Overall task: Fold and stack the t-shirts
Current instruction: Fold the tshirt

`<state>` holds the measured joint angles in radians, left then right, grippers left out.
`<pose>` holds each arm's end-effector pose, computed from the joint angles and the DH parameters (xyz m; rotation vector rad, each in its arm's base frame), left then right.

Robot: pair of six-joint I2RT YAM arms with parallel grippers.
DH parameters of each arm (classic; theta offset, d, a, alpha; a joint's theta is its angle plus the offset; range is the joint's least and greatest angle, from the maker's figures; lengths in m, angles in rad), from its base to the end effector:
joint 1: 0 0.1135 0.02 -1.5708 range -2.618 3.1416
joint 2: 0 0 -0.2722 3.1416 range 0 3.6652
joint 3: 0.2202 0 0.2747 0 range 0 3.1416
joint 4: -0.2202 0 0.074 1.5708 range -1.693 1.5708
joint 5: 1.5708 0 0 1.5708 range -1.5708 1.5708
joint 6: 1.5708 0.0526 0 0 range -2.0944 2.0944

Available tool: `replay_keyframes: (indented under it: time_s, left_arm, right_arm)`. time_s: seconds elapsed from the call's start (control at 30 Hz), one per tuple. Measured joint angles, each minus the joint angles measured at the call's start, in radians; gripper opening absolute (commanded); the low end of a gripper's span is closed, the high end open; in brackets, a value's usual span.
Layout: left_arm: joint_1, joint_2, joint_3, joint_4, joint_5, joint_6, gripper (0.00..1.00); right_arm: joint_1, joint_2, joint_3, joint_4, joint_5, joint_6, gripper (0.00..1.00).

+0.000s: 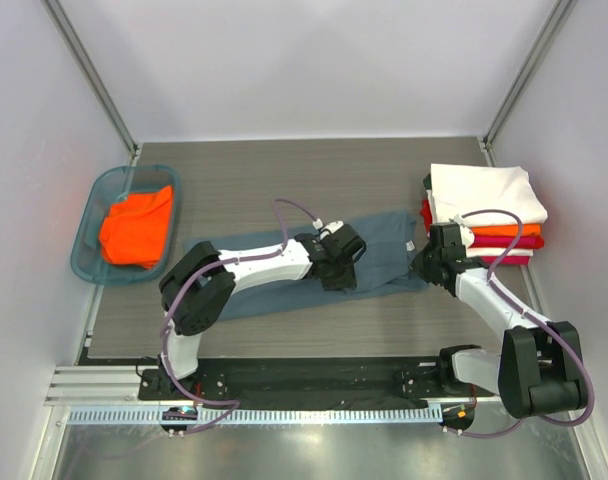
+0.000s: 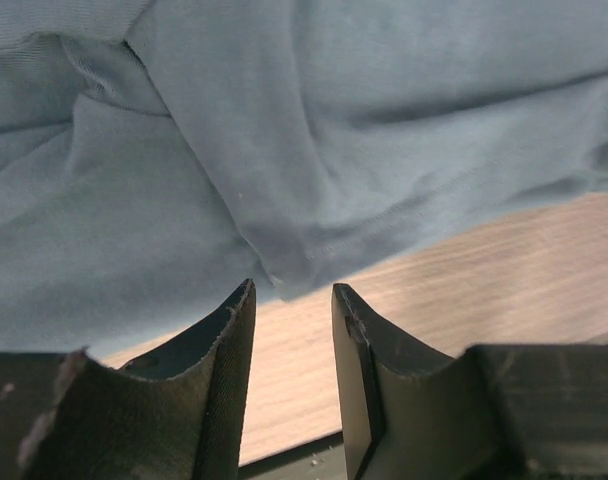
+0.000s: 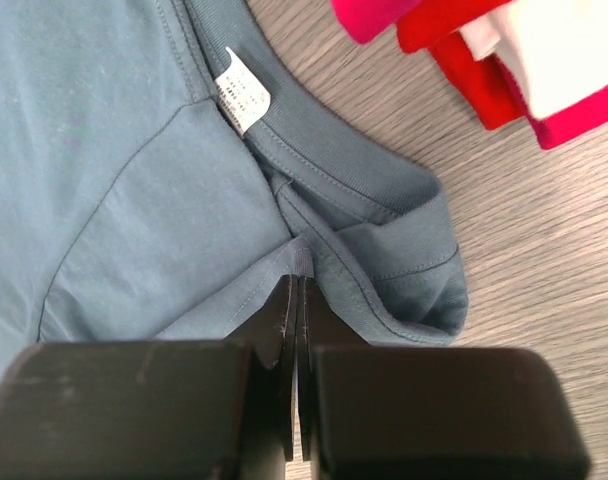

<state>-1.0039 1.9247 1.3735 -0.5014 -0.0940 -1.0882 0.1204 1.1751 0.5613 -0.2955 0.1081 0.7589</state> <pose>0.2387 -0.3658 0.1698 -0.1500 2.7433 -0.5655 0.2453 0.0240 0.1597 0.8248 2.3479 0.2418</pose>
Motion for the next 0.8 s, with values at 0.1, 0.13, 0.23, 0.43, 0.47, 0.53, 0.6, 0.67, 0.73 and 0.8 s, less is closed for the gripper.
replay_keyframes:
  time_s: [0.1,0.13,0.23,0.43,0.47,0.53,0.6,0.67,0.73,0.8]
  left_arm:
    - [0.0,0.038,0.013,-0.005,0.0,0.0,0.32]
    - [0.0,0.049,0.017,-0.004,0.0,0.001,0.31]
    - [0.0,0.069,0.018,-0.005,-0.003,0.005,0.17]
    - [0.0,0.07,0.028,-0.008,-0.025,0.024,0.0]
    - [0.0,0.069,0.029,-0.009,-0.029,0.026,0.0]
    - [0.0,0.067,0.03,-0.016,-0.035,0.03,0.0]
    - [0.0,0.062,0.03,-0.023,-0.037,0.033,0.0]
    - [0.001,0.05,0.03,-0.032,-0.037,0.04,0.0]
    - [0.003,0.03,0.029,-0.035,-0.036,0.045,0.0]
    - [0.006,-0.002,0.021,-0.039,-0.034,0.049,0.0]
  right_arm:
    - [0.0,-0.005,0.0,0.0,-0.01,0.0,0.01]
    - [0.0,-0.007,0.0,0.001,-0.013,-0.001,0.01]
    - [0.0,-0.024,-0.001,0.001,-0.022,-0.001,0.01]
    - [0.0,-0.064,-0.005,0.003,-0.032,-0.004,0.01]
    - [0.0,-0.071,-0.006,0.002,-0.034,-0.004,0.01]
    - [0.0,-0.079,-0.008,0.002,-0.042,-0.004,0.01]
    - [0.0,-0.089,-0.013,-0.001,-0.048,-0.003,0.01]
    - [0.0,-0.097,-0.017,-0.009,-0.059,-0.003,0.01]
    - [0.0,-0.101,-0.017,-0.028,-0.068,-0.003,0.01]
    - [0.0,-0.106,-0.017,-0.05,-0.076,-0.003,0.01]
